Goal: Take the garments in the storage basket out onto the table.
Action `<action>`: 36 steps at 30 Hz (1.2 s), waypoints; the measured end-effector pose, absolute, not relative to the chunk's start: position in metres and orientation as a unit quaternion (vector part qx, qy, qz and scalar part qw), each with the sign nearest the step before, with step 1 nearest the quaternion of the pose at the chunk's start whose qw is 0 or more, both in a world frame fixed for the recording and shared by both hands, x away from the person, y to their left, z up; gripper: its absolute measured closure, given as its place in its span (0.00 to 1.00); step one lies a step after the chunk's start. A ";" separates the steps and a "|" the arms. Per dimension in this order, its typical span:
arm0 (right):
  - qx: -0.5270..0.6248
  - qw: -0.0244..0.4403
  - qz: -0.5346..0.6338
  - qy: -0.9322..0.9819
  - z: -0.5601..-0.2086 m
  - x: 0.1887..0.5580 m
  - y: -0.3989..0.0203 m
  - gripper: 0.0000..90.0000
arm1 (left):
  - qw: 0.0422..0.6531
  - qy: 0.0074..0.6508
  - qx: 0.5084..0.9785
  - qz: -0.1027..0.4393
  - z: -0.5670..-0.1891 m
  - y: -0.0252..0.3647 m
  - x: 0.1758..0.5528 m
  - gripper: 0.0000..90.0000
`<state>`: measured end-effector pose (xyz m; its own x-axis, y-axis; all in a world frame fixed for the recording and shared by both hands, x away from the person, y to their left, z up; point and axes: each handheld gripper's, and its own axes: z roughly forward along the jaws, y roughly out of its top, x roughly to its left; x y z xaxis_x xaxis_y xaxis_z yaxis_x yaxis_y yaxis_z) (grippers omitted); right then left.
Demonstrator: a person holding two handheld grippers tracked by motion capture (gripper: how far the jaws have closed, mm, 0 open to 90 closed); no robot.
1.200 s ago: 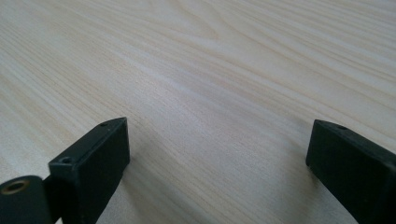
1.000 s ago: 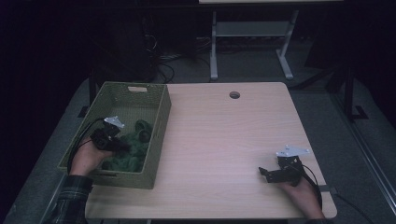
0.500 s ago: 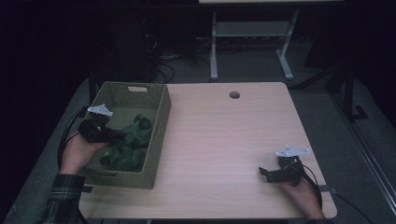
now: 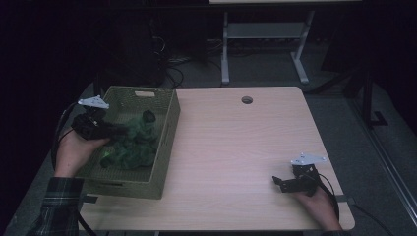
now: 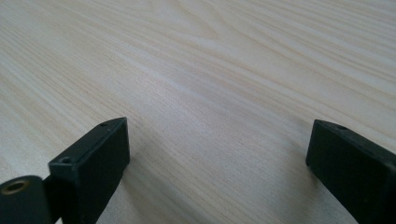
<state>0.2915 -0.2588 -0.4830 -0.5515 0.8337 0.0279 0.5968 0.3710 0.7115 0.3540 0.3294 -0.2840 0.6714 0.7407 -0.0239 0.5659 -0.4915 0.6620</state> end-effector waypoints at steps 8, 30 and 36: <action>0.442 0.171 0.346 0.810 -0.483 0.291 -0.259 0.06 | 0.339 0.378 0.851 0.135 -0.263 0.326 0.353 0.93; 0.442 0.171 0.346 0.810 -0.483 0.291 -0.259 0.06 | 0.409 0.342 0.835 0.136 -0.199 0.300 0.346 0.94; 0.442 0.171 0.346 0.810 -0.483 0.292 -0.259 0.06 | 0.422 0.328 0.834 0.133 -0.191 0.282 0.346 0.94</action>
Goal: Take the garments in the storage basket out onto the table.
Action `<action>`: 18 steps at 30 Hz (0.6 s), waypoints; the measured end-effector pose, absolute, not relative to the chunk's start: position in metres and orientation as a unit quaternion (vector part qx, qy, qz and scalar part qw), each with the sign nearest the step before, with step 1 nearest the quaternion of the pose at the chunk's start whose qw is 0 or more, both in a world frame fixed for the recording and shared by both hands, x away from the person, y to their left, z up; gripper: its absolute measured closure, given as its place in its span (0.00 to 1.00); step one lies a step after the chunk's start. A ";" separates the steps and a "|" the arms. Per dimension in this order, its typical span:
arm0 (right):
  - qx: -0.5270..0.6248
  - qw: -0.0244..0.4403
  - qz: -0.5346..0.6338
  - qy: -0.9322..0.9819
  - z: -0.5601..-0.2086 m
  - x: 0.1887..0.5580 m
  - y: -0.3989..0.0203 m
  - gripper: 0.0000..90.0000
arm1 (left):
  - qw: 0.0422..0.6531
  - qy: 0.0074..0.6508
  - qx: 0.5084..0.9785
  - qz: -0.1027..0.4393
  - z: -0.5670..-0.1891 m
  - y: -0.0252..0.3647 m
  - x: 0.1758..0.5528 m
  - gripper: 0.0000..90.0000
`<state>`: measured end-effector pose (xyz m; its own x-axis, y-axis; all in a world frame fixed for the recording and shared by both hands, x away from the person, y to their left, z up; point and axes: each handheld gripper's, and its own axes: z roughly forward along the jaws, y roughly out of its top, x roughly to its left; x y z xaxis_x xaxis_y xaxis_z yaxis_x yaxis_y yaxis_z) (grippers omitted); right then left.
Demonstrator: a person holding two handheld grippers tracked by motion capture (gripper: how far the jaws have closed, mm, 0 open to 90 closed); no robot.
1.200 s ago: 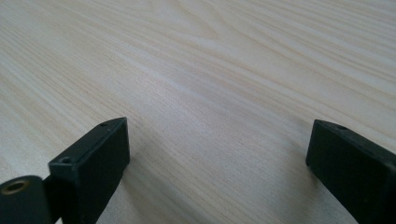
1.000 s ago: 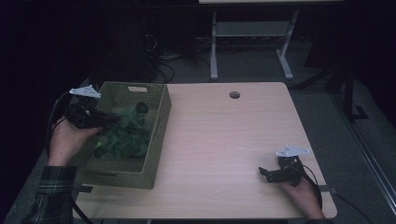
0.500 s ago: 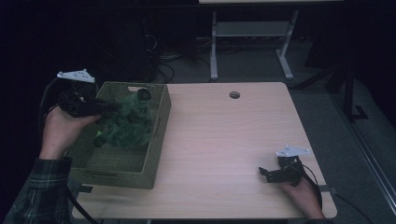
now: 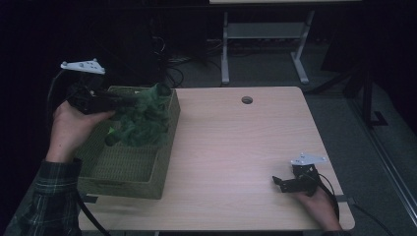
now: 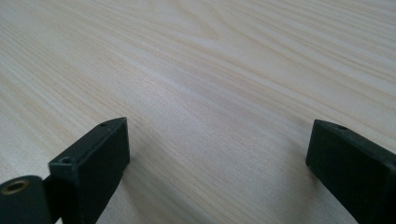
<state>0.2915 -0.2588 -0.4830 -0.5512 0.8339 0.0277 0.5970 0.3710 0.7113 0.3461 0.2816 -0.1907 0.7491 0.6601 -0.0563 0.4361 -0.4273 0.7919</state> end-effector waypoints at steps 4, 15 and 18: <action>0.442 0.171 0.346 0.810 -0.483 0.292 -0.259 0.06 | 0.426 0.319 0.836 0.134 -0.187 0.273 0.347 0.94; 0.442 0.171 0.346 0.810 -0.483 0.292 -0.259 0.06 | 0.457 0.283 0.833 0.131 -0.171 0.237 0.349 0.94; 0.442 0.171 0.346 0.810 -0.483 0.292 -0.259 0.06 | 0.462 0.277 0.833 0.128 -0.171 0.230 0.350 0.94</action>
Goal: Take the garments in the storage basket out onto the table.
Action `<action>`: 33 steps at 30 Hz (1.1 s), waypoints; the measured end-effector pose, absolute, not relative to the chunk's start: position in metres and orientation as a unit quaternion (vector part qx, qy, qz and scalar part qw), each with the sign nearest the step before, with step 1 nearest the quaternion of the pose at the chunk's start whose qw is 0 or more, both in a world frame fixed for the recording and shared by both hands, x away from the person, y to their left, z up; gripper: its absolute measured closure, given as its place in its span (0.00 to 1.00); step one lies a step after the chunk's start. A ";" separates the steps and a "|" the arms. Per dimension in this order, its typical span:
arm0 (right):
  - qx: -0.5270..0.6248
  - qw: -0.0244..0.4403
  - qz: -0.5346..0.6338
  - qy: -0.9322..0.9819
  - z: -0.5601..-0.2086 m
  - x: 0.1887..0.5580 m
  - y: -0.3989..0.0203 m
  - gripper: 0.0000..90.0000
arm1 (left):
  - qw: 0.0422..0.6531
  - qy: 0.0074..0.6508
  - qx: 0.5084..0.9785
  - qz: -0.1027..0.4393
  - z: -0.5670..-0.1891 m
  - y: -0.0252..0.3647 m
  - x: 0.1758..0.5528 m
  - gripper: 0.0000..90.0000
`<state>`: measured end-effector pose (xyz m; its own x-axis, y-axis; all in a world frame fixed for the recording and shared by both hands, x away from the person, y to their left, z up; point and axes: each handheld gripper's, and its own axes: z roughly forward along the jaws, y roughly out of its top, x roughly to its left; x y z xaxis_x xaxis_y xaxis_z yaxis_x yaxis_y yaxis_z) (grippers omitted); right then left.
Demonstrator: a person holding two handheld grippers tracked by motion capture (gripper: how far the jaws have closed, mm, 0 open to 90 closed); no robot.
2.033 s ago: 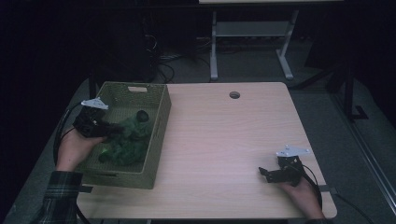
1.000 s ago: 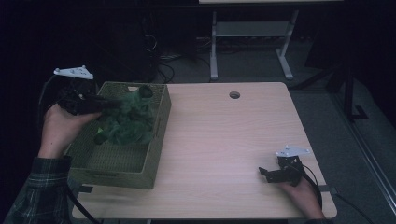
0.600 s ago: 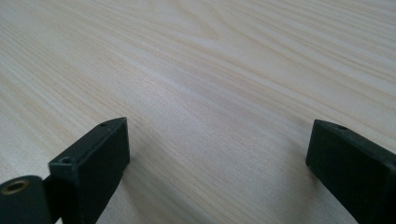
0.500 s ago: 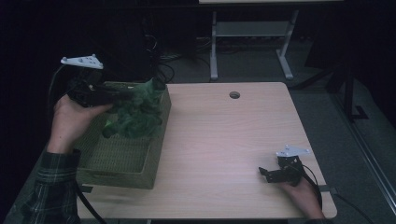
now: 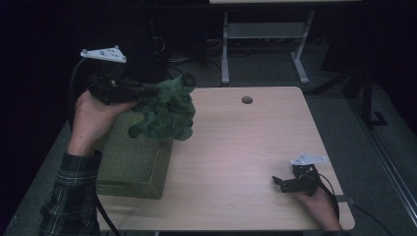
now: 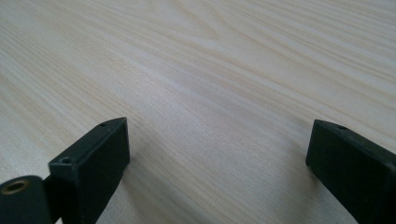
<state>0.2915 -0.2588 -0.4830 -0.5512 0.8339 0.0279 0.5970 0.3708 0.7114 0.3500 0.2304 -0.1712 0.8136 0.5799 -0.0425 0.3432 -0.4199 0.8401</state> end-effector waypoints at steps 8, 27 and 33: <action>0.442 0.171 0.346 0.810 -0.483 0.292 -0.259 0.06 | 0.480 0.262 0.829 0.117 -0.177 0.202 0.352 0.94; 0.443 0.170 0.346 0.809 -0.483 0.291 -0.259 0.06 | 0.483 0.249 0.836 0.074 -0.229 0.117 0.358 0.94; 0.443 0.170 0.346 0.810 -0.483 0.291 -0.259 0.06 | 0.477 0.256 0.838 0.073 -0.248 0.097 0.359 0.94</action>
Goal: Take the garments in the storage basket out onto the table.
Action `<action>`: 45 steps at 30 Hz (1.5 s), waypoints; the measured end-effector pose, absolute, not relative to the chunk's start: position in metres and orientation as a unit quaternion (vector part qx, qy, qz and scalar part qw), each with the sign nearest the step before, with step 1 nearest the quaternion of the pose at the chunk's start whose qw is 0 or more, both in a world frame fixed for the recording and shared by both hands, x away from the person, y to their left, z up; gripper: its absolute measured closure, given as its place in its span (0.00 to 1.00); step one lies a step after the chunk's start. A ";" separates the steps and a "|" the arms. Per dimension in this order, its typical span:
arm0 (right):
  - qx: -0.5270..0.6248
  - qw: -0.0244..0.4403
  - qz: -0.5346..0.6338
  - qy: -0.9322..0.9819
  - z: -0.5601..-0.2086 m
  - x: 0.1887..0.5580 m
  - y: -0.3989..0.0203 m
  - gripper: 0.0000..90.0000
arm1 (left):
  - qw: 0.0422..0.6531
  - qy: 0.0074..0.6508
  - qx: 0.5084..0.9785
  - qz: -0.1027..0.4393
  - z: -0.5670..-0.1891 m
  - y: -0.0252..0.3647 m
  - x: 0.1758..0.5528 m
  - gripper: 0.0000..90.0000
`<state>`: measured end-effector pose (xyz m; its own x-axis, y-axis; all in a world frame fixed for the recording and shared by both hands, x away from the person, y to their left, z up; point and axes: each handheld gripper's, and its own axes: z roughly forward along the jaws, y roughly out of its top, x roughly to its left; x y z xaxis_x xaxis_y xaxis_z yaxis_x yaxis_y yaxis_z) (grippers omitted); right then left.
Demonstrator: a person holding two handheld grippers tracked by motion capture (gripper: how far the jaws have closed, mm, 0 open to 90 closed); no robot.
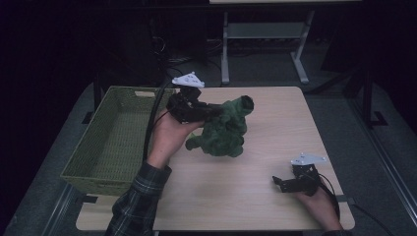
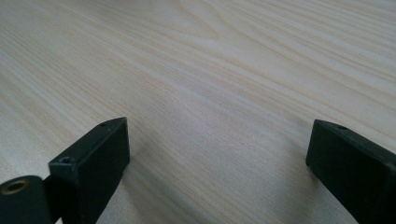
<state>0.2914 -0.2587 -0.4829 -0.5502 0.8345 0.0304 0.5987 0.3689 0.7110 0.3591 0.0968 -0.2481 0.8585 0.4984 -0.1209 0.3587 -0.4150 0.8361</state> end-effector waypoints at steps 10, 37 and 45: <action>0.443 0.171 0.346 0.809 -0.483 0.291 -0.259 0.06 | 0.473 0.265 0.838 0.050 -0.293 0.064 0.367 0.94; 0.442 0.170 0.345 0.810 -0.483 0.291 -0.259 0.06 | 0.422 0.291 0.859 0.001 -0.421 0.027 0.372 0.76; 0.441 0.171 0.345 0.811 -0.483 0.291 -0.259 0.06 | 0.430 0.257 0.865 0.018 -0.397 0.044 0.354 0.42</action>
<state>0.2915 -0.2587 -0.4830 -0.5524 0.8331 0.0281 0.5975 0.3722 0.7102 0.3542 0.0442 -0.3974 0.8677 0.4598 -0.1890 0.4284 -0.4988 0.7534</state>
